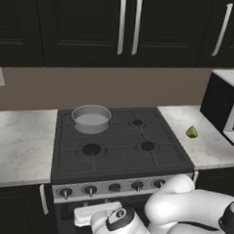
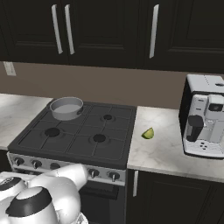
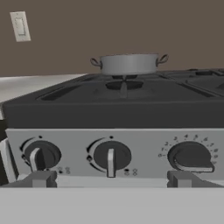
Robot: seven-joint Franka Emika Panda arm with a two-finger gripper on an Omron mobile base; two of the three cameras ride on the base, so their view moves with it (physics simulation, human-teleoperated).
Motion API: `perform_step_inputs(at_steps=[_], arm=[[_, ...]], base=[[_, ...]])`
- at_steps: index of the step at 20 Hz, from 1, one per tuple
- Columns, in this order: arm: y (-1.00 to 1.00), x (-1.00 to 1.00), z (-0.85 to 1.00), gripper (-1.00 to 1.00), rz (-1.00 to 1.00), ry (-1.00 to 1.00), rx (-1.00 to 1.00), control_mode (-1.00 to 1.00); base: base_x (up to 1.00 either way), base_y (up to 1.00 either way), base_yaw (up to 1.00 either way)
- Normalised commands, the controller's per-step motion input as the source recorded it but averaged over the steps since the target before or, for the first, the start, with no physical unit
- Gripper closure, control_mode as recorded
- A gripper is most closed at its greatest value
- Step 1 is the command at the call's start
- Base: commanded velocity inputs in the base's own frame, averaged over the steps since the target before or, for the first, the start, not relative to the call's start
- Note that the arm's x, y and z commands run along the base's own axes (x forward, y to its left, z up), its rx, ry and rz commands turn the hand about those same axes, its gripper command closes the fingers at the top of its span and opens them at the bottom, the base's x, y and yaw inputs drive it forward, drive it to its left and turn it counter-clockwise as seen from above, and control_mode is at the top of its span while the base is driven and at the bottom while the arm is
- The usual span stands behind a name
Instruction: Turn on the burner for the pot on the stove. Wait thirty seconds for the pot to heat up. Then add the lemon wedge to the pot.
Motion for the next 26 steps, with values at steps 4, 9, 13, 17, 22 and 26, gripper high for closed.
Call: perform_step_inputs(at_steps=[4, 9, 13, 17, 22, 26], arm=[[-0.08, 0.33, 0.00, -1.00, 0.00, 0.00, 0.00, -1.00], [-0.11, 0.19, -0.01, -1.00, 0.01, 0.00, 0.00, -1.00], [-0.45, 0.00, -0.12, -1.00, 0.01, 0.00, 0.00, -1.00], [-0.51, 0.00, -0.02, -1.00, 0.02, 0.00, 0.03, -1.00], [-0.23, 0.18, 0.00, -1.00, 0.00, 0.00, 0.00, -1.00], [-0.14, 0.20, -0.01, -1.00, 0.01, 0.00, 0.00, -1.00]], base=[[0.00, 0.00, 0.00], [0.00, 0.00, 0.00], [0.00, 0.00, 0.00], [0.00, 0.00, 0.00], [0.00, 0.00, 0.00], [0.00, 0.00, 0.00]])
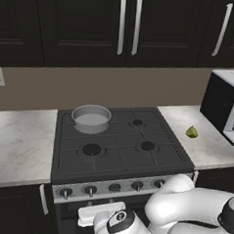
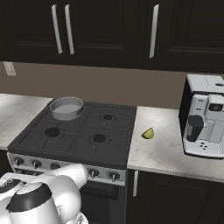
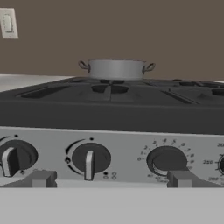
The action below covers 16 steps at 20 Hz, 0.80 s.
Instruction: Turn on the burner for the pot on the stove. Wait thirty seconds for the pot to heat up. Then add the lemon wedge to the pot.
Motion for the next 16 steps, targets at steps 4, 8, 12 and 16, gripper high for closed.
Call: perform_step_inputs(at_steps=[4, 8, 12, 16], arm=[[0.00, 0.00, 0.00, -1.00, 0.00, 0.00, 0.00, -1.00], [-0.01, 0.07, 0.00, -1.00, 0.00, 0.00, 0.00, -1.00], [-0.09, 0.29, 0.00, -1.00, 0.00, 0.00, 0.00, -1.00], [-0.05, 0.22, -0.01, -1.00, 0.00, 0.00, 0.00, -1.00]], base=[[0.00, 0.00, 0.00], [0.00, 0.00, 0.00], [0.00, 0.00, 0.00], [0.00, 0.00, 0.00]])
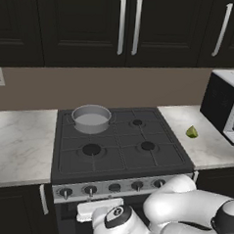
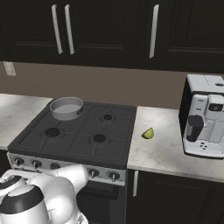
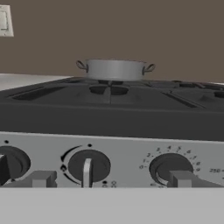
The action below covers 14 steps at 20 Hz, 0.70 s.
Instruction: Turn on the burner for the pot on the stove. Wait thirty seconds for the pot to heat up. Then add the lemon wedge to the pot.
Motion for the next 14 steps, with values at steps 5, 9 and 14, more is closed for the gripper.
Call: perform_step_inputs(at_steps=[5, 9, 14], arm=[[-0.02, 0.16, -0.05, -1.00, 0.00, 0.00, 0.00, -1.00], [0.00, 0.33, -0.05, -1.00, 0.00, 0.00, 0.00, -1.00], [0.00, 0.31, -0.04, -1.00, 0.00, 0.00, 0.00, -1.00]], base=[[0.00, 0.00, 0.00], [0.00, 0.00, 0.00], [0.00, 0.00, 0.00]])
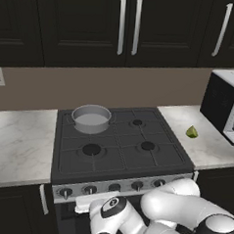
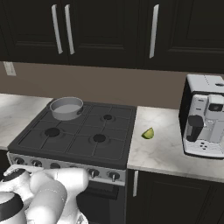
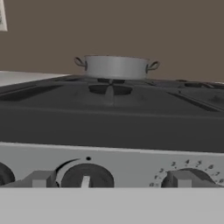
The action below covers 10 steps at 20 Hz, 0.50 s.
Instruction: Turn on the burner for the pot on the stove. Wait thirty seconds for the pot to heat up. Then add the lemon wedge to the pot.
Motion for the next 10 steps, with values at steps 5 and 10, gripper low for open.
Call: perform_step_inputs(at_steps=[5, 10], arm=[[0.00, 0.23, -0.04, -1.00, 0.00, 0.00, 0.00, -1.00], [0.00, 0.09, -0.21, -1.00, 0.00, 0.00, 0.00, -1.00]], base=[[0.00, 0.00, 0.00], [0.00, 0.00, 0.00]])
